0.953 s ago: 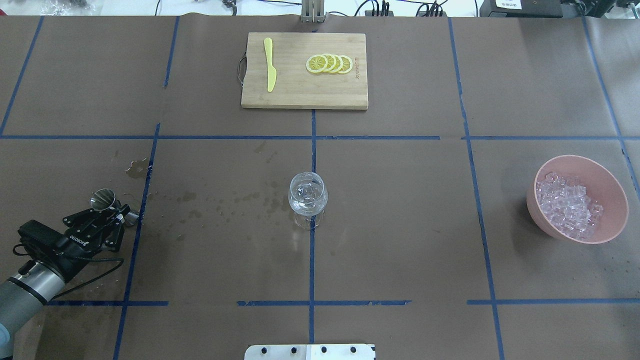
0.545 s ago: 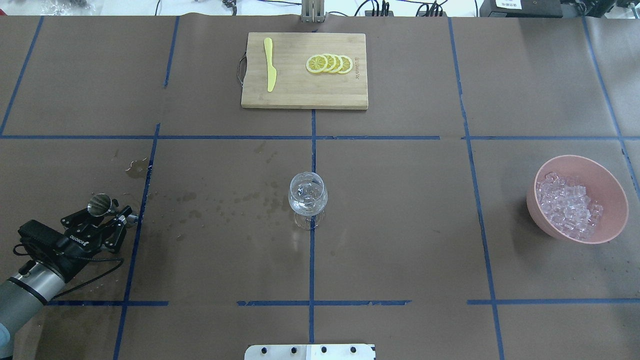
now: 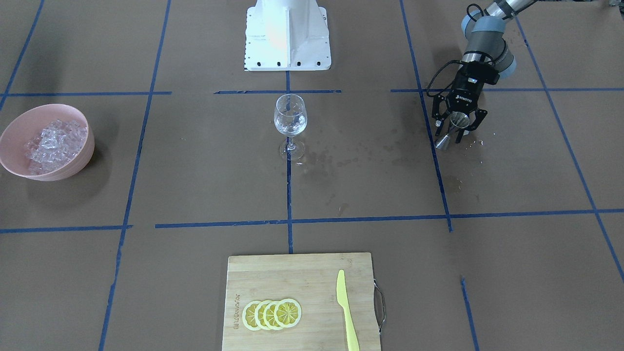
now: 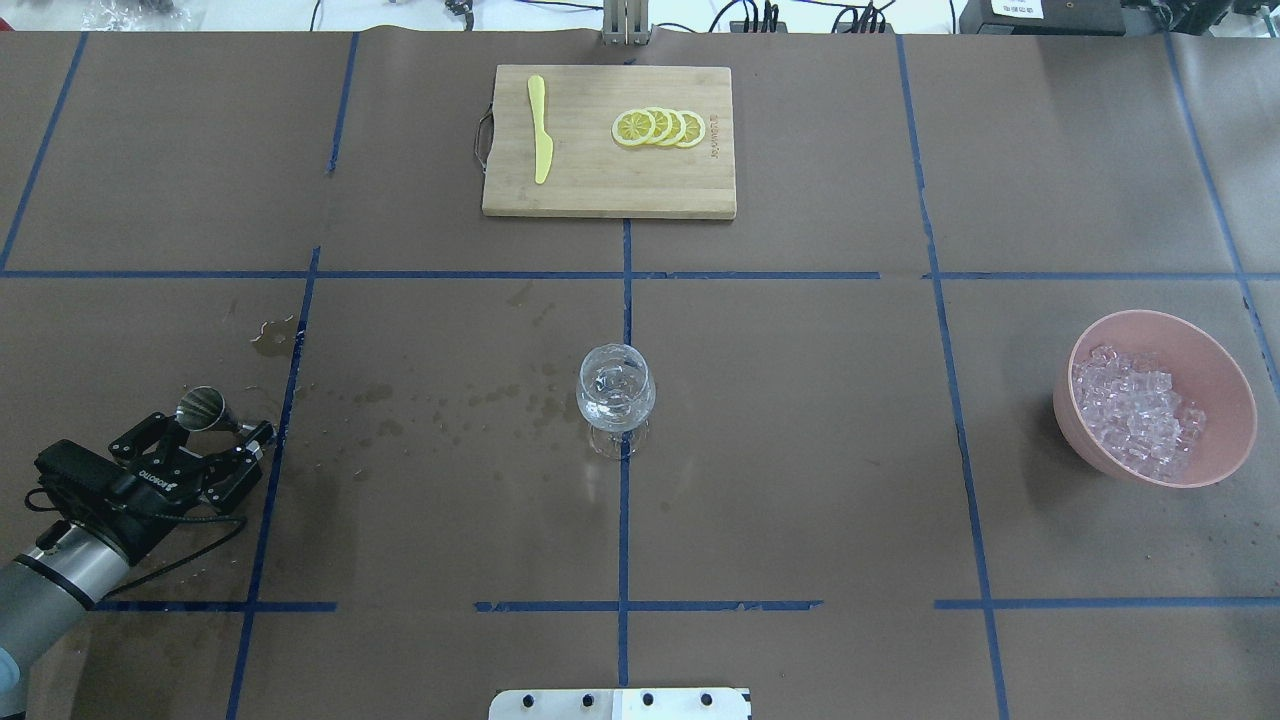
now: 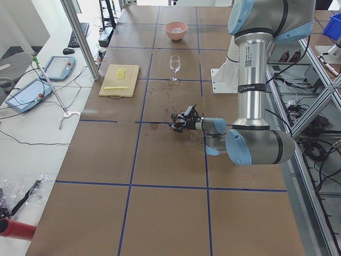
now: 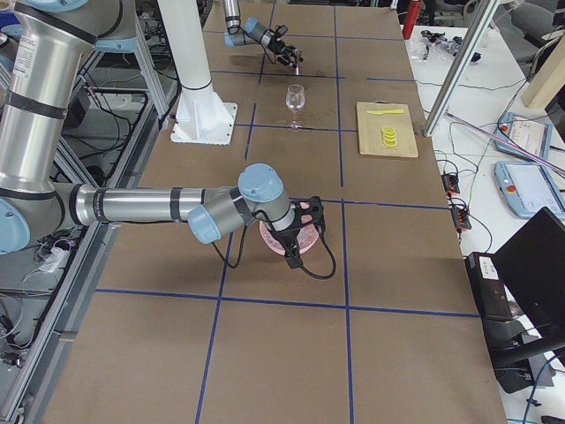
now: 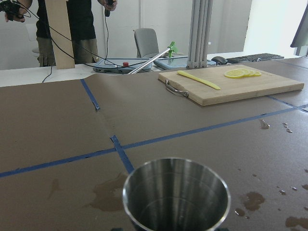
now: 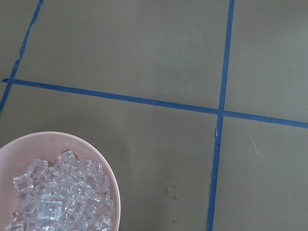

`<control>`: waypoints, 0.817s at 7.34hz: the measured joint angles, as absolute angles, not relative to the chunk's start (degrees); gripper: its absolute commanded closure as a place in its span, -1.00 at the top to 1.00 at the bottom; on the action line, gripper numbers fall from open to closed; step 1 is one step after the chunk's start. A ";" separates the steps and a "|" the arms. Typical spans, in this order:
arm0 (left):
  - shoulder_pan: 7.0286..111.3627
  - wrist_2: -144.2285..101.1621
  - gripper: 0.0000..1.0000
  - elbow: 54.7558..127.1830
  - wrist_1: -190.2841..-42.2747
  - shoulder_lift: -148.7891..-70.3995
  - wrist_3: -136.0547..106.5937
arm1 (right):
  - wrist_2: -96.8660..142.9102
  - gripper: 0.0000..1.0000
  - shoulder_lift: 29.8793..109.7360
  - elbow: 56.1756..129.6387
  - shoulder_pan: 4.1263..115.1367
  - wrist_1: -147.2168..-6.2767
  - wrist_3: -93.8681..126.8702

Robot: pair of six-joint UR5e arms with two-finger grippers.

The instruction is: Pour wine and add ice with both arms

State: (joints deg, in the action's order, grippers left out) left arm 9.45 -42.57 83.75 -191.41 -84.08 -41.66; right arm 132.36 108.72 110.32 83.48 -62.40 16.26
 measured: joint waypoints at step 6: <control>10.08 -42.59 1.00 92.41 -191.71 -80.99 -39.49 | 132.36 1.00 108.64 110.30 83.46 -62.40 16.26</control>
